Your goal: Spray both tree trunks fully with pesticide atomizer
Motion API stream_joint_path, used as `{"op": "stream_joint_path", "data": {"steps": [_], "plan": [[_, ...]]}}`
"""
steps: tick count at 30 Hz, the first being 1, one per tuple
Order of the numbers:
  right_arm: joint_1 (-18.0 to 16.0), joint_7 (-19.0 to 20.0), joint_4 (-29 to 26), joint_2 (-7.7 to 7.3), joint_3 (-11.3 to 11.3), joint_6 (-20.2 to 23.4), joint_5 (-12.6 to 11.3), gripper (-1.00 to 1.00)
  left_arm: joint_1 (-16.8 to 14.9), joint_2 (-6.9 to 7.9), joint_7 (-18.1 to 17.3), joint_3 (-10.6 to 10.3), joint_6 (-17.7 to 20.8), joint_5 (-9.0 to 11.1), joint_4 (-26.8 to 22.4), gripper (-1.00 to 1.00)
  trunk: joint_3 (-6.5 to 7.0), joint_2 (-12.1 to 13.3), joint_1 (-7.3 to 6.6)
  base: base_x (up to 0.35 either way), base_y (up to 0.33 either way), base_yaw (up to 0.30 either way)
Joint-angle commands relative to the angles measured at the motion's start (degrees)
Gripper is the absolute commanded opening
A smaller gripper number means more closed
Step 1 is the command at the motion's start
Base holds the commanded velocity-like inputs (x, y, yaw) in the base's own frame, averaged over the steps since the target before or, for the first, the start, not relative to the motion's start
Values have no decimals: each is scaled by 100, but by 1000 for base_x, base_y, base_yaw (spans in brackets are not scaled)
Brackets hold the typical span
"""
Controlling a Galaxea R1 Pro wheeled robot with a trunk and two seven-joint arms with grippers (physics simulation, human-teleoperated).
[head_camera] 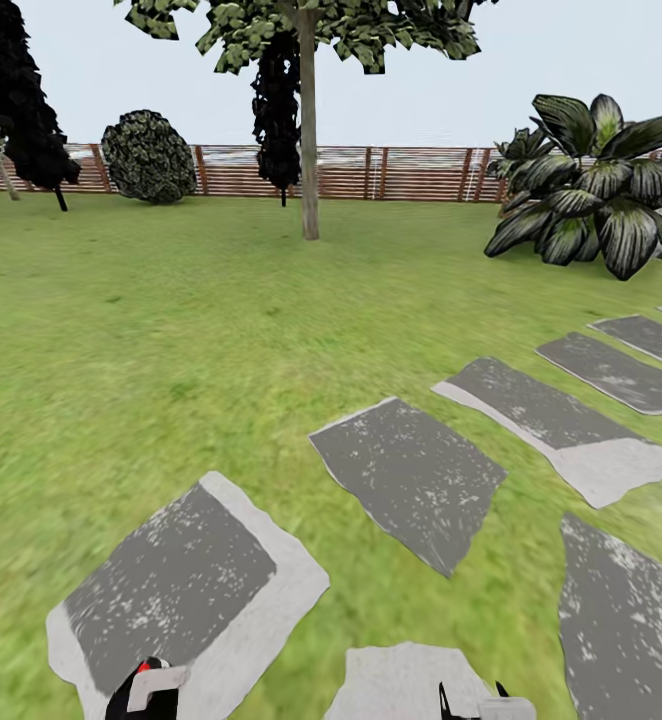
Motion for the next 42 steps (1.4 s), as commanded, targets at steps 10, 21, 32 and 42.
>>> {"op": "stream_joint_path", "data": {"steps": [10, 21, 32, 42], "plan": [[-1, 0, 0, 0, -3, 0, 0, 100, 0, 0, -2, 0, 0, -6, -1, -100, 0, 0, 0, 342, 0, 0], [-1, -2, 1, 0, 2, 0, 0, 100, 0, -2, -1, 0, 0, -6, -1, -100, 0, 0, 0, 342, 0, 0], [2, -1, 8, 1, 3, 0, 0, 100, 25, -2, 0, 0, 1, -5, -1, -100, 0, 0, 0, 342, 0, 0], [2, -2, 9, 0, 3, 0, 2, 100, 26, 0, 6, 0, 1, 1, -1, -100, 0, 0, 0, 342, 0, 0]]}}
